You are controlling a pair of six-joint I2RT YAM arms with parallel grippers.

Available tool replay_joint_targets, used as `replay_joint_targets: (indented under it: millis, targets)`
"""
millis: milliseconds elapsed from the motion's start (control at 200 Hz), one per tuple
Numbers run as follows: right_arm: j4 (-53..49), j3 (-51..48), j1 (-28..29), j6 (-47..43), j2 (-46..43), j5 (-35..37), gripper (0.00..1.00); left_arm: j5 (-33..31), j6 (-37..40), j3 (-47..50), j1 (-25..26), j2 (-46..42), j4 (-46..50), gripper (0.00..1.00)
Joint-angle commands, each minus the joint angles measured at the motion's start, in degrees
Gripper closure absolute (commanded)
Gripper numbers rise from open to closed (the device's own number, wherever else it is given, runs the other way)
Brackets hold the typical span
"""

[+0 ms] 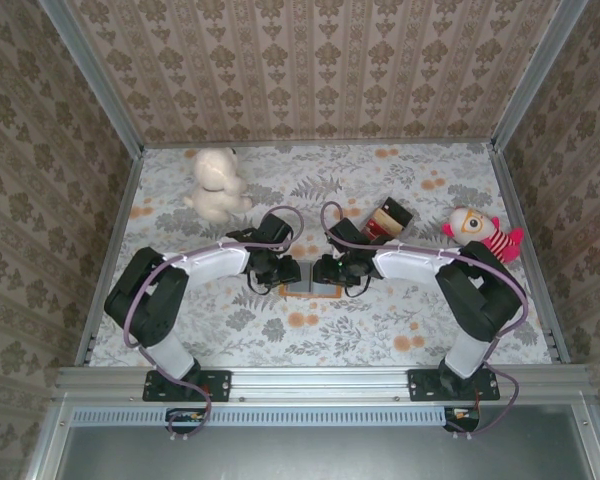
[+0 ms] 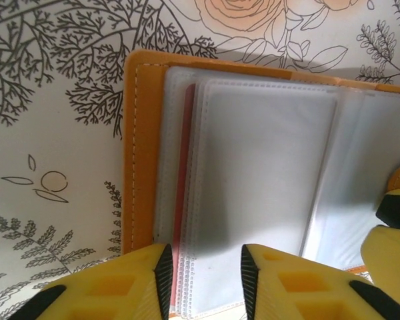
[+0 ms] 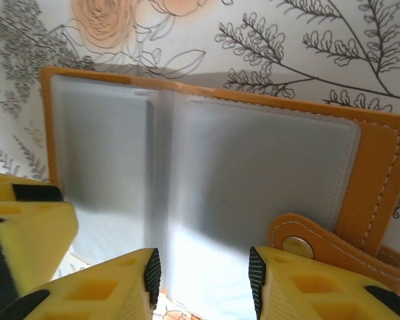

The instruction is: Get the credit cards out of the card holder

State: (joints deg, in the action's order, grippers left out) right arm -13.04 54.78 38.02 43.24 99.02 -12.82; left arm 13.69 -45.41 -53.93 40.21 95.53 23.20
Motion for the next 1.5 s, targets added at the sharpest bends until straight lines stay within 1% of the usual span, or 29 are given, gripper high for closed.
replay_joint_targets:
  millis: [0, 85, 315, 585, 730, 805, 900, 950, 1095, 1205, 1415, 1500]
  targets:
    - [-2.1, 1.5, 0.2, -1.4, 1.5, 0.7, 0.59, 1.5, 0.4, -1.4, 0.3, 0.9, 0.3, 0.69]
    - [-2.4, 2.0, 0.2, -1.6, 2.5, 0.4, 0.6, 2.0, 0.8, -1.7, 0.3, 1.0, 0.2, 0.73]
    - [-2.9, 2.6, 0.2, -1.8, 4.0, 0.5, 0.61, 2.1, 1.7, -2.2, 0.3, 0.6, 0.6, 0.75]
    - [-3.5, 2.7, 0.2, -2.0, 5.1, 1.4, 0.61, -1.0, 3.6, -3.0, 0.2, -2.6, 4.5, 0.71]
    - [-4.0, 2.7, 0.2, -2.3, 5.7, 2.0, 0.61, -2.2, 3.9, -2.7, 0.3, -4.4, 4.8, 0.7]
    - [-4.0, 2.7, 0.2, -2.3, 6.0, 2.1, 0.61, -0.8, 3.9, -2.5, 0.3, -4.3, 3.7, 0.7]
    - [-3.9, 2.5, 0.2, -2.2, 6.1, 2.2, 0.62, 0.9, 3.7, -2.3, 0.4, -3.5, 2.1, 0.75]
    - [-3.9, 2.5, 0.2, -2.1, 6.2, 2.1, 0.62, 1.3, 3.7, -2.3, 0.4, -3.1, 1.7, 0.76]
    - [-3.8, 2.4, 0.2, -2.1, 6.2, 2.1, 0.62, 0.4, 3.8, -2.6, 0.4, -1.7, 2.4, 0.75]
    - [-3.9, 2.5, 0.2, -2.1, 6.3, 2.1, 0.62, 1.8, 4.1, -2.5, 0.3, -0.5, 1.2, 0.75]
    - [-4.1, 2.5, 0.2, -2.1, 6.7, 2.2, 0.63, 1.4, 4.0, -2.5, 0.2, 1.0, 1.2, 0.75]
    - [-3.9, 2.4, 0.2, -2.1, 6.9, 2.1, 0.64, 2.6, 4.0, -2.2, 0.2, 1.5, 0.3, 0.75]
